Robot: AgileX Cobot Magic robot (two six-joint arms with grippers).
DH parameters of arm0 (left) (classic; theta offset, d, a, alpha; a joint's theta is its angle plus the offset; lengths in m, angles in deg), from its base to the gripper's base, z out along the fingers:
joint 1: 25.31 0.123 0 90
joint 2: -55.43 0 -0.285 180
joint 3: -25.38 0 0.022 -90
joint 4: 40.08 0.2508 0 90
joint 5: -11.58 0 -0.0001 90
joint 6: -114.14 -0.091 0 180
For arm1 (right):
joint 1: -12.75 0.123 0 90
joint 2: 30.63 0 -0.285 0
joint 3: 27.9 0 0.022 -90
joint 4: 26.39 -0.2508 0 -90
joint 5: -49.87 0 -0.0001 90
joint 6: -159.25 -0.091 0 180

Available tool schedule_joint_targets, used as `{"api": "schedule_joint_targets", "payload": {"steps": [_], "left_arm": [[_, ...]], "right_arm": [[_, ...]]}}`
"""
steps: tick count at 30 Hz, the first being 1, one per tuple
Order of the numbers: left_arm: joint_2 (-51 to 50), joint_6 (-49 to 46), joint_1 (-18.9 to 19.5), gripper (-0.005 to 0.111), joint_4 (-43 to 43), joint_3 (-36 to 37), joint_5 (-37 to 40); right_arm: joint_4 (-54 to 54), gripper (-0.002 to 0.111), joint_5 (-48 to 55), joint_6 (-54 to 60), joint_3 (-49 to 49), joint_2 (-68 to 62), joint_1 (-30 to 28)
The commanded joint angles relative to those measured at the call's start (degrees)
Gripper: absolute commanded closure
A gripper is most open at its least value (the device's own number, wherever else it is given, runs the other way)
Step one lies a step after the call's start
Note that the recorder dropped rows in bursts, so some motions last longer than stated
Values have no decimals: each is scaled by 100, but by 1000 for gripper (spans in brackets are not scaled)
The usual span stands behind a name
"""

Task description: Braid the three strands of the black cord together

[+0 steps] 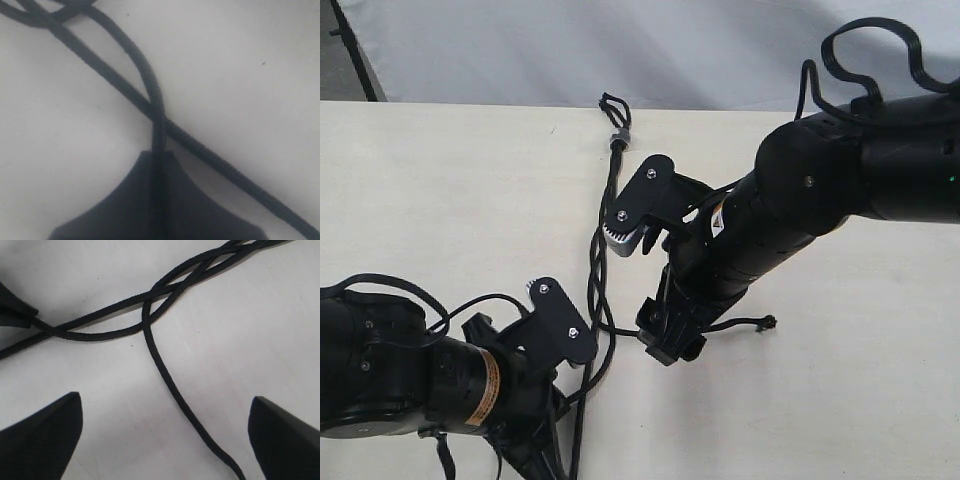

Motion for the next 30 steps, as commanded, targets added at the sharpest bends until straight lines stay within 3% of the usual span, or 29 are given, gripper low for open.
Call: {"api": "schedule_joint_targets", "payload": {"steps": [1, 4, 13, 27, 29, 30], "left_arm": [[-84, -652, -16, 107, 46, 55, 347], [-84, -879, 168, 107, 46, 55, 142], [-84, -995, 1249, 107, 46, 55, -460], [-84, -995, 1319, 107, 46, 55, -754], [-84, -995, 1319, 107, 46, 55, -754], [-84, -995, 1319, 107, 46, 55, -754]], "right_arm": [[28, 25, 1, -1, -19, 39, -32], [28, 25, 1, -1, -19, 39, -32], [28, 25, 24, -1, -19, 39, -32], [-409, 26, 246, 65, -19, 39, -32], [-703, 31, 381, 388, -19, 39, -32], [-1082, 45, 482, 791, -19, 50, -32]]}}
